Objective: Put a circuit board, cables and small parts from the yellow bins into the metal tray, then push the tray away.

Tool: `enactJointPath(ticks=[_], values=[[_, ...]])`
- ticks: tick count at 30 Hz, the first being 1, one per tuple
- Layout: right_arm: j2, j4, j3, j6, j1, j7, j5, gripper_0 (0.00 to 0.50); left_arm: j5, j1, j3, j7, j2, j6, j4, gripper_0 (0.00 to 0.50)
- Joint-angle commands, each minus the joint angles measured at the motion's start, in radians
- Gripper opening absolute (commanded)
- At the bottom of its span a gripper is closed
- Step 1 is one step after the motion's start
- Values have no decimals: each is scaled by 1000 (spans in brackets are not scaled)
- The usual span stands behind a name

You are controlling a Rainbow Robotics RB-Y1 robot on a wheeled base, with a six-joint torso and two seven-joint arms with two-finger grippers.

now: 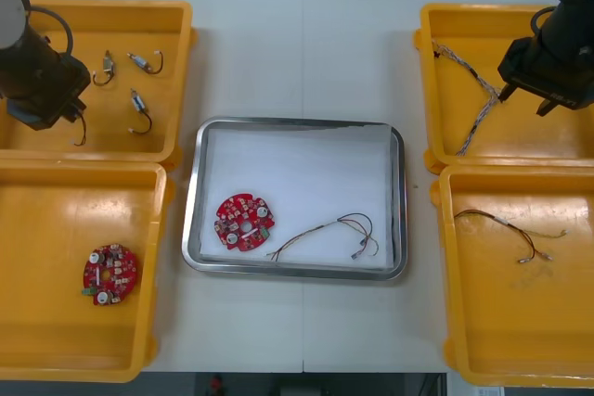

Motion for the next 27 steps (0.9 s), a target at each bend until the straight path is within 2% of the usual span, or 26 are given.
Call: enactJointPath(ticks=[1,5,10,16,23,27], values=[[66,67,-30,-53,-49,40,55,500,31,-105,-3,-159,70,80,-21,0],[107,130,-28,-103,-49,63,95,500,11,-110,65,-212,70,168,-53,0],[138,180,-30,-135,-48,87,126,500,12,-100,137,-216,70,246,-126,0],[173,236,-30,-165,-48,116,154,500,5,-28,247,-202,59,303,-269,0],[197,299,-19,-215,-48,150,157,500,-78,98,422,-157,-18,407,-493,0],[199,323,4,-240,-48,164,149,500,-106,122,430,-81,-64,416,-573,0]])
